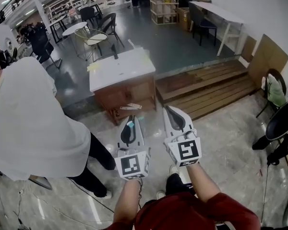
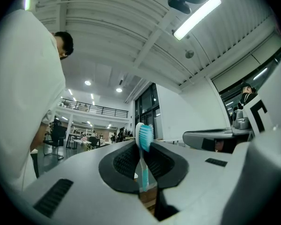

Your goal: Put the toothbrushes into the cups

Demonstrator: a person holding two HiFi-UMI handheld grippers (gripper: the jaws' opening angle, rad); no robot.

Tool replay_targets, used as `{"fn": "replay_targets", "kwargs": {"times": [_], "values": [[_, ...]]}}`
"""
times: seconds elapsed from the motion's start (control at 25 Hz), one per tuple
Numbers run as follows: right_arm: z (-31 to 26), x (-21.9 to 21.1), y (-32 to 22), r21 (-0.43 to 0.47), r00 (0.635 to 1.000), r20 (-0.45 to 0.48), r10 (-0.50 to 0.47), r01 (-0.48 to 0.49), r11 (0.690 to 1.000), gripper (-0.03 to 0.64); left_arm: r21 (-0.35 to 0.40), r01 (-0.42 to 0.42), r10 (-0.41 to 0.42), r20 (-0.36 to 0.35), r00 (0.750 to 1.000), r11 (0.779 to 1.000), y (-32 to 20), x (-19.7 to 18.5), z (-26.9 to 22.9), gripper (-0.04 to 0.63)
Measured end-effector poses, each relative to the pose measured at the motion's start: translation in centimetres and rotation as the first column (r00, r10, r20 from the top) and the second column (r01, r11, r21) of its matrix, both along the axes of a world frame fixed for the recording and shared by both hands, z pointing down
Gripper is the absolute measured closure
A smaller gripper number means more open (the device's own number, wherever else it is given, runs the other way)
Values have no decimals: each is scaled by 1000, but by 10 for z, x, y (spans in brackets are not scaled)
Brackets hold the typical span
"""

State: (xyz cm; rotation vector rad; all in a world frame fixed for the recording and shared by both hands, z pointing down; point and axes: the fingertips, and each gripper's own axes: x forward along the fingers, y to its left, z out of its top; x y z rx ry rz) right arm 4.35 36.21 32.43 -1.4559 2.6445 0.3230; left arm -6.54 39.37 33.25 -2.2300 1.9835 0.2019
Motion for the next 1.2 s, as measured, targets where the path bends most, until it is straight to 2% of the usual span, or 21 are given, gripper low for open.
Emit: {"fn": "replay_targets", "kwargs": {"times": [0.6, 0.88, 1.2], "values": [[8, 39, -140, -32, 1000, 22, 7, -6, 999, 588, -21, 7, -7, 13, 1000, 1000, -138, 35, 0, 545], [14, 63, -206, -42, 999, 40, -14, 16, 999, 588, -15, 36, -36, 18, 999, 999, -201, 56, 0, 545], [17, 83, -247, -56, 997, 61, -40, 43, 997, 586, -13, 59, -59, 30, 998, 998, -243, 76, -6, 545]]}}
